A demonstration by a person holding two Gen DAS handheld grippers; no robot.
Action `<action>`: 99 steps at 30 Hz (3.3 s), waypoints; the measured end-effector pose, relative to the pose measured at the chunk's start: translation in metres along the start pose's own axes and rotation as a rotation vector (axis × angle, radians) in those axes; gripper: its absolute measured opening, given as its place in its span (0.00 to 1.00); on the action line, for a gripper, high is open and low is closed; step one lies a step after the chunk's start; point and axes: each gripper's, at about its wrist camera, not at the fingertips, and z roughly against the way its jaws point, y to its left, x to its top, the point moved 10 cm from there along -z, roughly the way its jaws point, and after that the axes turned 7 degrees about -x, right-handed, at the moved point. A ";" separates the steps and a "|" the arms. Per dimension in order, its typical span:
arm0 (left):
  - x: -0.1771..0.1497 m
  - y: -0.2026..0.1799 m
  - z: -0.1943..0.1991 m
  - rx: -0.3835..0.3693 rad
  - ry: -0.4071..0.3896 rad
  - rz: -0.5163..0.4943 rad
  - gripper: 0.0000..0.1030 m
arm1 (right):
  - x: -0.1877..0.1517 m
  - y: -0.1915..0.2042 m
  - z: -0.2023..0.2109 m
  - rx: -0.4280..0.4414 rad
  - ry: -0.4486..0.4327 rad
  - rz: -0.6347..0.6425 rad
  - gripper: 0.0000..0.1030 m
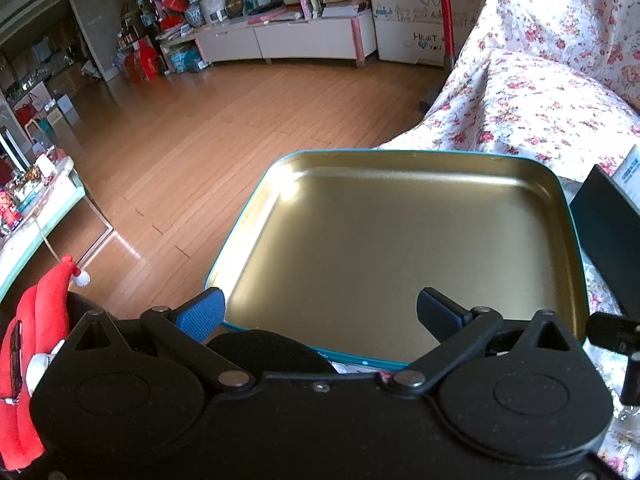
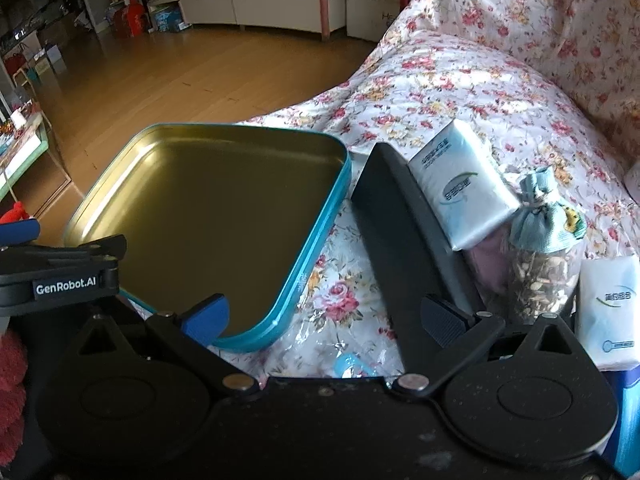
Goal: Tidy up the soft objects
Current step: 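Move the right gripper to the pile and grasp a blue face mask, then grasp the clear plastic bag with blue-handled item using the left gripper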
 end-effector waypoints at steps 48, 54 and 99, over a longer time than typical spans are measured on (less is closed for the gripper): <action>-0.039 -0.159 0.098 -0.553 0.017 -0.379 0.90 | -0.101 -0.289 0.121 -0.359 0.015 -0.739 0.99; -0.054 -0.173 0.094 -0.573 0.076 -0.390 0.90 | -0.105 -0.286 0.102 -0.297 0.084 -0.752 0.99; -0.071 -0.245 0.042 -0.617 0.342 -0.269 0.71 | -0.110 -0.276 0.064 -0.242 0.141 -0.683 0.64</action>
